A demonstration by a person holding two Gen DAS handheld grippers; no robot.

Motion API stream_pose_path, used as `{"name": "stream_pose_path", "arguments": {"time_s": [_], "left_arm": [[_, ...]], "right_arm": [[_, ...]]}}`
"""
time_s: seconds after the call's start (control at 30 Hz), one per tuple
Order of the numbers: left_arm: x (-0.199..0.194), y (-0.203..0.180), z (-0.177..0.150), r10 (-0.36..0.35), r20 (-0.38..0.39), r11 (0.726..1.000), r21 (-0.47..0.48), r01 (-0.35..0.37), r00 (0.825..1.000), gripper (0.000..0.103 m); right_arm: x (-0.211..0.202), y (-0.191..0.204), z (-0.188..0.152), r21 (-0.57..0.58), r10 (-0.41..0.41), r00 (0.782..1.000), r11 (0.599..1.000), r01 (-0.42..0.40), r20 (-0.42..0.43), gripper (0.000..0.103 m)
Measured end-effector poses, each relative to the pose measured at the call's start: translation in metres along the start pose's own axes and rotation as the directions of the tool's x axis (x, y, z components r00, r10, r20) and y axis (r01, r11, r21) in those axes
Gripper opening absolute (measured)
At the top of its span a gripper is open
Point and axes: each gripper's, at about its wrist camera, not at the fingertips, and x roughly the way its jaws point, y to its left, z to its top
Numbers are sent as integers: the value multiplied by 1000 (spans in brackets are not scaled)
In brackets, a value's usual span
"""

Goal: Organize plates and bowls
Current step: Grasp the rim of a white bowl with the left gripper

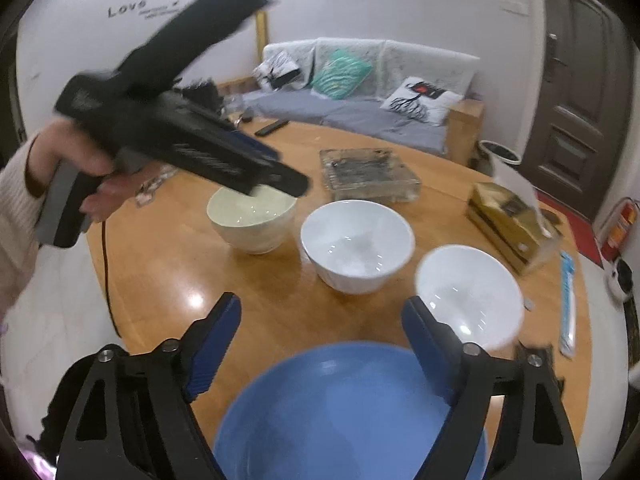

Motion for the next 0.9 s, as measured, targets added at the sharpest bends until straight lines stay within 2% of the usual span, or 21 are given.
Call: {"name": "stream_pose_path", "arguments": {"time_s": [0.17,0.3,0.4,0.57,0.67,0.9], "left_arm": [[51,9,17,-4,-82,1000,-6,3,997,47],[78,10,22,1,-99,1000,-6,-2,995,46],[90,10,24,3,-109,1000,-5,-3,994,40],[107,8,25,50,-122,999,17,-48,991,24],[109,5,25,43,-115,999,38,-39,992,17],[107,1,22,58,-100,996,77,-50,993,14]], "right_arm": [[50,-6,11,-2,-10,996,1000,10,-92,85],[79,-20,13,54,1,990,999,6,-138,85],[92,-26,14,72,-3,989,997,14,-151,85],[103,-27,13,70,-18,985,997,31,-171,85],[109,-28,13,77,-23,983,996,38,-182,85],[119,-28,16,57,-65,981,995,77,-185,85]]}}
